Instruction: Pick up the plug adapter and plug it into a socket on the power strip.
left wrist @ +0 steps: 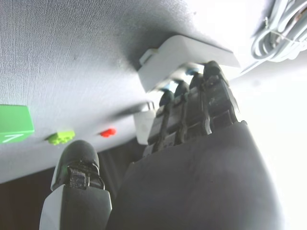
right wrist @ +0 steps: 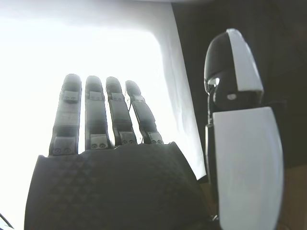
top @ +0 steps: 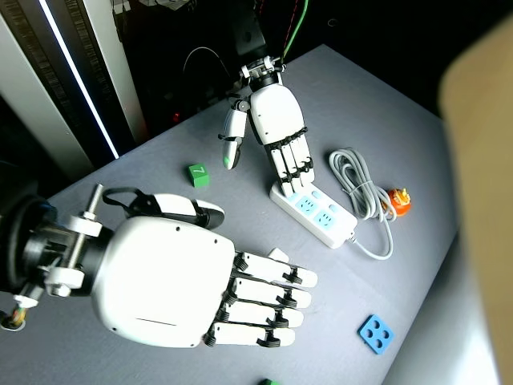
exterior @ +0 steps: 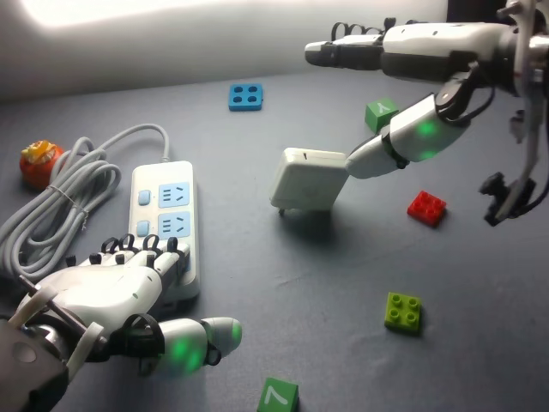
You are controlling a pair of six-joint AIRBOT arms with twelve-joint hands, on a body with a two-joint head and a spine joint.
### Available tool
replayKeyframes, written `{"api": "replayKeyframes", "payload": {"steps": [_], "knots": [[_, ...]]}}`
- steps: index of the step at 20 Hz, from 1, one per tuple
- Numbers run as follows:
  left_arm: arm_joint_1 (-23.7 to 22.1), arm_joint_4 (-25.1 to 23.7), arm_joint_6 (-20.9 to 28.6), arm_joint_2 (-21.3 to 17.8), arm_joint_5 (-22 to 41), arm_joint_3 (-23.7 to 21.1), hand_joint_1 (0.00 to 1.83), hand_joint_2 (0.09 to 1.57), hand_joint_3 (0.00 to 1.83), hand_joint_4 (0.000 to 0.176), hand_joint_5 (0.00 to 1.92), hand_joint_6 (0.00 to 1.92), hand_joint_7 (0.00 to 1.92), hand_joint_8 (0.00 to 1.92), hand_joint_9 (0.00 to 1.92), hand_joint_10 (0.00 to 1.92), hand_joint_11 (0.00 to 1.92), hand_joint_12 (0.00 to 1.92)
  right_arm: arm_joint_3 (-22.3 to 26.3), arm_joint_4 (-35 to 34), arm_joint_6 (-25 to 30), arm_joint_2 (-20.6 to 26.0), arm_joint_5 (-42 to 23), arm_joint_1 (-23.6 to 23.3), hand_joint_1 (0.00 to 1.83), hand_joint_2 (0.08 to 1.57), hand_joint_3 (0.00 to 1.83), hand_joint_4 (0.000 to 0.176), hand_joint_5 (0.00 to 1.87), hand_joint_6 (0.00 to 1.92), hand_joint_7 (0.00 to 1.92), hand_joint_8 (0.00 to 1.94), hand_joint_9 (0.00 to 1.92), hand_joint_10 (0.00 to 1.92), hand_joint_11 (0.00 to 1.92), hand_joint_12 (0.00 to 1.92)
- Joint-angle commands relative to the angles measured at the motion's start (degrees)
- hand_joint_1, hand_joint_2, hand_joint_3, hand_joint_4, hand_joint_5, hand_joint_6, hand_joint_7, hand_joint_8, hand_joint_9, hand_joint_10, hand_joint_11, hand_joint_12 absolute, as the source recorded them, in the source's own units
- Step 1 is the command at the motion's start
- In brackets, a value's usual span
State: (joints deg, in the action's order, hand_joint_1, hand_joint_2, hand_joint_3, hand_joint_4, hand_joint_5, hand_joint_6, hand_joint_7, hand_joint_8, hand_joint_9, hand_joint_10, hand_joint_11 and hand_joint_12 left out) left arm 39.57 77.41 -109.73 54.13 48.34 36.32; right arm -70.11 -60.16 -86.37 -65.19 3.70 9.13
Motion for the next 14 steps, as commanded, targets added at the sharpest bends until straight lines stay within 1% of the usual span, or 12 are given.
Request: {"api": "replayKeyframes", "payload": {"steps": [1,3,4,6,7,8,10,12,14], "knots": [[0.24,-0.55,-0.05,0.17,0.62,0.34,0.00,1.17,0.00,0.000,0.00,0.00,0.00,0.00,0.00,0.00,0.00,0.00,-0.71,-1.56,0.49,-0.10,-2.08,-0.34,1.12,0.96,0.00,0.000,0.00,0.00,0.00,0.00,0.00,0.00,0.00,0.00],[0.27,0.31,-0.05,0.18,-0.56,0.58,0.00,1.17,0.01,0.000,0.00,0.00,0.00,0.00,0.00,0.00,0.00,0.00,-3.13,-2.03,0.52,-2.06,-2.03,0.06,1.15,0.96,0.00,0.000,0.00,0.00,0.00,0.00,0.00,0.00,0.00,0.00],[0.31,0.42,-0.05,0.18,-0.83,0.62,0.00,1.18,0.01,0.000,0.00,0.00,0.00,0.00,0.00,0.00,0.00,0.00,-4.26,-2.37,0.55,-2.96,-1.48,0.29,1.14,0.96,0.00,0.000,0.00,0.00,0.00,0.00,0.00,0.00,0.00,0.00],[0.34,0.53,-0.05,0.18,-0.95,0.61,0.00,1.18,0.01,0.000,0.00,0.00,0.00,0.00,0.00,0.00,0.00,0.00,-6.03,-2.47,0.58,-4.62,-0.34,0.95,1.17,0.96,0.00,0.000,0.00,0.00,0.00,0.00,0.00,0.00,0.00,0.00],[0.34,0.61,-0.05,0.18,-0.95,0.59,0.00,1.18,0.01,0.000,0.00,0.00,0.00,0.00,0.00,0.00,0.00,0.00,-6.48,-2.49,0.66,-5.08,-0.38,1.21,1.19,0.98,0.00,0.000,0.02,0.01,0.00,0.00,0.00,0.00,0.00,0.00],[0.34,0.65,-0.05,0.18,-0.95,0.58,0.00,1.18,0.01,0.000,0.00,0.00,0.00,0.00,0.00,0.00,0.00,0.00,-7.19,-2.54,0.71,-5.86,-0.31,1.69,1.24,0.97,0.00,0.000,0.04,0.02,0.00,0.00,0.00,0.00,0.01,0.00],[0.39,0.65,-0.04,0.18,-1.16,0.57,0.00,1.18,0.01,0.000,0.00,0.00,0.00,0.00,0.00,0.00,0.00,0.00,-8.61,-3.02,0.84,-7.31,-0.26,2.48,1.24,0.99,0.00,0.000,0.09,0.03,0.04,0.01,0.01,0.01,0.04,0.02],[0.36,0.95,-0.03,0.17,-1.16,0.57,0.00,1.18,0.01,0.000,0.00,0.00,0.00,0.00,0.00,0.00,0.00,0.00,-10.89,-3.13,0.84,-9.36,2.03,3.22,1.20,1.01,0.01,0.000,0.10,0.02,0.05,0.01,0.03,0.01,0.05,0.03],[0.32,0.97,-0.03,0.17,-1.16,0.54,0.00,1.18,0.01,0.000,0.00,0.00,0.00,0.00,0.00,0.00,0.00,0.00,-11.82,-3.13,0.84,-10.46,2.06,3.77,1.16,1.04,0.00,0.000,0.14,0.00,0.09,0.01,0.06,0.01,0.00,0.28]]}}
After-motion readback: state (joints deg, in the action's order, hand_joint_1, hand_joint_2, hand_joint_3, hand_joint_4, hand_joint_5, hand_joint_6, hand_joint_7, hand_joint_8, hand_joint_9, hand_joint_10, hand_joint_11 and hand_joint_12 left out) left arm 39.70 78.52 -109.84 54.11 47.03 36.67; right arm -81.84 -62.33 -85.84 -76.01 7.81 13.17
